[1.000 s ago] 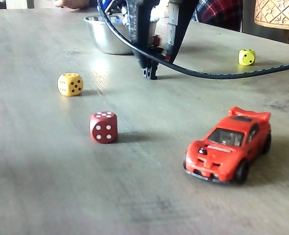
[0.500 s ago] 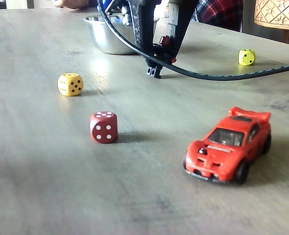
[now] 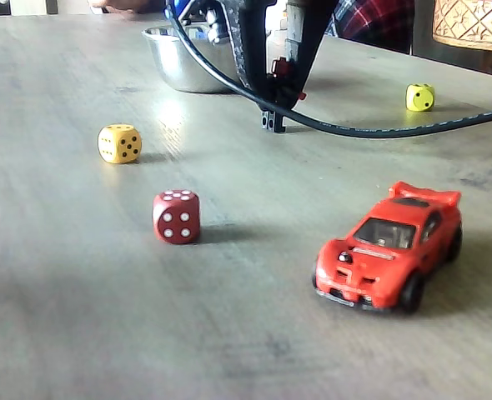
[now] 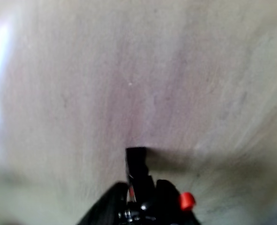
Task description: Pick up the lego figure and place in bowl
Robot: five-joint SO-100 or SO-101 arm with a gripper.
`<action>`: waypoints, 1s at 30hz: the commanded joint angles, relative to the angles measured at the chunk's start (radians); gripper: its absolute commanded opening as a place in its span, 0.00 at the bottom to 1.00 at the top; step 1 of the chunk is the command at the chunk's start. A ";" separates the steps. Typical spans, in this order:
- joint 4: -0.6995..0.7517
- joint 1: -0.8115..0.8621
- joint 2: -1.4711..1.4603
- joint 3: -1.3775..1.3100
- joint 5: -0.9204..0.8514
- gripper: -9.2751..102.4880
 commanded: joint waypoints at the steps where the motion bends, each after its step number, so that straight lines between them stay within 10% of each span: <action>1: -0.014 0.006 0.029 -0.025 0.002 0.10; 30: -0.020 0.187 0.357 -0.138 -0.009 0.10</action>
